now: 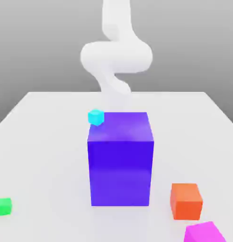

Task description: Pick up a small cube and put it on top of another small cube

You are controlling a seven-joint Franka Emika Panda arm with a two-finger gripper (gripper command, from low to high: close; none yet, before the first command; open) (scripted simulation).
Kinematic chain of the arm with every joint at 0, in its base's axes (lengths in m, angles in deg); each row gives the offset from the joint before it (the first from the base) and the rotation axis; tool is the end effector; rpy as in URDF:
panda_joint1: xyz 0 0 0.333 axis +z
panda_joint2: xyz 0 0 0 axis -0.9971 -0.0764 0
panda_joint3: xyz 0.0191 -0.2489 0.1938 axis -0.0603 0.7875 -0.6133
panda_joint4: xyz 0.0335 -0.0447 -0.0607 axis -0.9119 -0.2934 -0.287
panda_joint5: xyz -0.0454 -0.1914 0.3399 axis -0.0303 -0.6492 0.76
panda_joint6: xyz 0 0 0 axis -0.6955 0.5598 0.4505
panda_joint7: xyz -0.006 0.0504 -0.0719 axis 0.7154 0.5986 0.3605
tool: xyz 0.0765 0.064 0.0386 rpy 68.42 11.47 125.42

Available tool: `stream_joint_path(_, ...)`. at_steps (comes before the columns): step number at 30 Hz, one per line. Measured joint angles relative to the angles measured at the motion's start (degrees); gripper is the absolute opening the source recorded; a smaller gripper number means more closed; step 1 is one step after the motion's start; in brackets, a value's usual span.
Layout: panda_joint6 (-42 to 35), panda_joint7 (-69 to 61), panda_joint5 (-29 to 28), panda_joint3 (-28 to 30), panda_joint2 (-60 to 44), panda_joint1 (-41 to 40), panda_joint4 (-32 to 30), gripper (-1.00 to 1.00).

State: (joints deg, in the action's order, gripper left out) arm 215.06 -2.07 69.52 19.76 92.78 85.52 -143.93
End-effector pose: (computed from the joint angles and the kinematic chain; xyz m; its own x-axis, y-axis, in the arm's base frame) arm 0.3787 0.0132 0.6848 0.5208 -0.7056 0.4805 -0.5256 -0.7086 -0.4708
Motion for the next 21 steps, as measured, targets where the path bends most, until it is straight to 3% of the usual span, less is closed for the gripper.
stream_joint_path(21,9.3,9.7,-7.7,-10.1,-44.0,3.5,4.5,0.0)
